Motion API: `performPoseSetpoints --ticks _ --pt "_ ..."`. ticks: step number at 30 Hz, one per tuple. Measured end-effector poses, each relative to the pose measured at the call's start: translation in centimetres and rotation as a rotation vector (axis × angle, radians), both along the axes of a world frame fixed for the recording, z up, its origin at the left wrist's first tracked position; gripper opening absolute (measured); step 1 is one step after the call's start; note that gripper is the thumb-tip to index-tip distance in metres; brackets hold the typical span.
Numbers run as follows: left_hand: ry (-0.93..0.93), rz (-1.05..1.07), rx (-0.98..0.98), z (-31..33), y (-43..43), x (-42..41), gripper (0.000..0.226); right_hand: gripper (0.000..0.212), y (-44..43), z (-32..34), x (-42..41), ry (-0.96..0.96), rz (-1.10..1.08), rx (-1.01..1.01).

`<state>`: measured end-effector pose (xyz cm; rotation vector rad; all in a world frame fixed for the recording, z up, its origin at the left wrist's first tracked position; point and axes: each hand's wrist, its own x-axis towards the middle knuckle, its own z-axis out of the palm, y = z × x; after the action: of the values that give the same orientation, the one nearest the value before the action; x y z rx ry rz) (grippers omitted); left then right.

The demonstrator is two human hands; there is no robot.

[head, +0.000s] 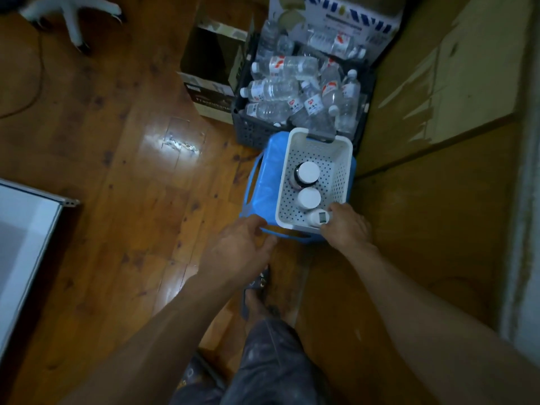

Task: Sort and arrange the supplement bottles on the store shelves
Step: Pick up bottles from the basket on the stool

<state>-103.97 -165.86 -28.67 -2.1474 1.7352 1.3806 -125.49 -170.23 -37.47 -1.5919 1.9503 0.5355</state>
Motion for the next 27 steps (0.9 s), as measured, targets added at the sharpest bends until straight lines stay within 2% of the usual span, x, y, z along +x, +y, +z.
performPoseSetpoints --ticks 4,7,12,14,21,27 --pt "0.072 0.143 -0.011 2.7 2.2 3.7 0.039 0.044 0.4 3.5 2.8 -0.058 0.021 -0.029" --pt "0.031 0.213 -0.078 5.7 4.9 8.4 0.041 0.045 0.7 6.8 7.4 -0.143 0.089 -0.047" --pt "-0.057 0.462 -0.241 11.1 13.0 18.0 0.040 0.040 3.9 13.4 20.3 -0.264 0.323 -0.119" --pt "-0.087 0.591 -0.303 13.1 18.1 22.3 0.040 0.043 6.7 16.6 26.9 -0.333 0.452 -0.147" --pt "-0.197 1.101 -0.473 19.1 40.6 35.2 0.037 0.041 22.9 25.9 49.9 -0.654 0.875 -0.245" --pt "-0.349 1.470 -0.566 23.0 59.1 41.5 0.040 0.039 41.9 30.5 65.0 -0.933 1.159 -0.085"
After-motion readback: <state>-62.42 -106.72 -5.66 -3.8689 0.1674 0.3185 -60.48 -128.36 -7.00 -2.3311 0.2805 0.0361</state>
